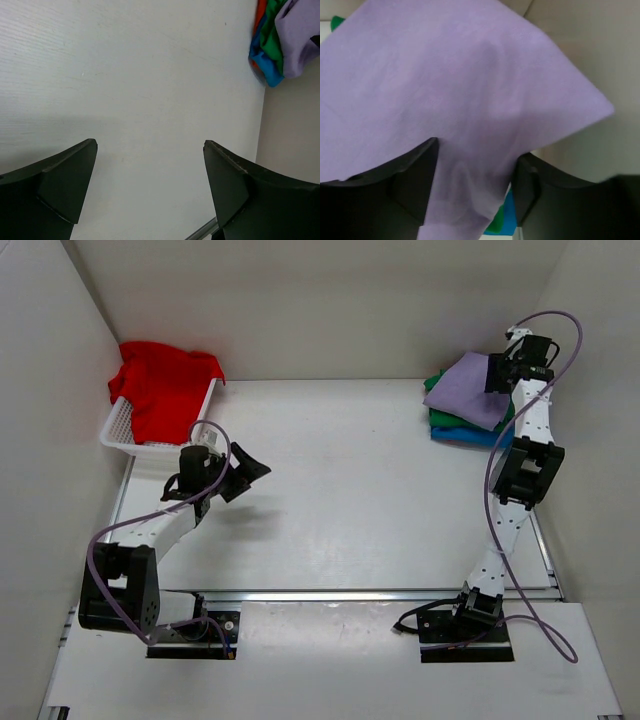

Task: Fold and stack the t-shirts
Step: Put the neatly folded tshirt into the corner of the board with the right arm

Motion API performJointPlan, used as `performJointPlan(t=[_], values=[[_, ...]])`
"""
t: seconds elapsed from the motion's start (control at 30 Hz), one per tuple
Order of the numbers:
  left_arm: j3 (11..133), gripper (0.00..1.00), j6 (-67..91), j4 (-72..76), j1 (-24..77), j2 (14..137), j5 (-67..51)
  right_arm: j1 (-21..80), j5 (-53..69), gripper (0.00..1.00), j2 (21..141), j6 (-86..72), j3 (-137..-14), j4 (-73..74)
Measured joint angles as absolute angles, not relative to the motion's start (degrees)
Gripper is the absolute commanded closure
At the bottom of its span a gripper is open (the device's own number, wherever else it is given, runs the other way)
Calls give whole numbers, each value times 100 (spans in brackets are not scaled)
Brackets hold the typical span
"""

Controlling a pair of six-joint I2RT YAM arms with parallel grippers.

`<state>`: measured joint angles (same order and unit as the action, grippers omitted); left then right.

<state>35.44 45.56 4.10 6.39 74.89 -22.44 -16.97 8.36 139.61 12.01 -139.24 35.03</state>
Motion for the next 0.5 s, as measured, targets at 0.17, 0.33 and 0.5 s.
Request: performJointPlan(t=[0.17, 0.33, 0.5], values=[[3632, 1, 4329, 364, 674, 7378, -2241, -1577, 593, 38, 13852, 1181, -13810, 3201], [3632, 1, 4121, 165, 760, 7120, -2351, -1240, 145, 1, 12724, 1184, -12958, 2943], [3830, 2, 3715, -735, 904, 6834, -2521, -862, -792, 1, 10396, 1461, -10980, 2381]])
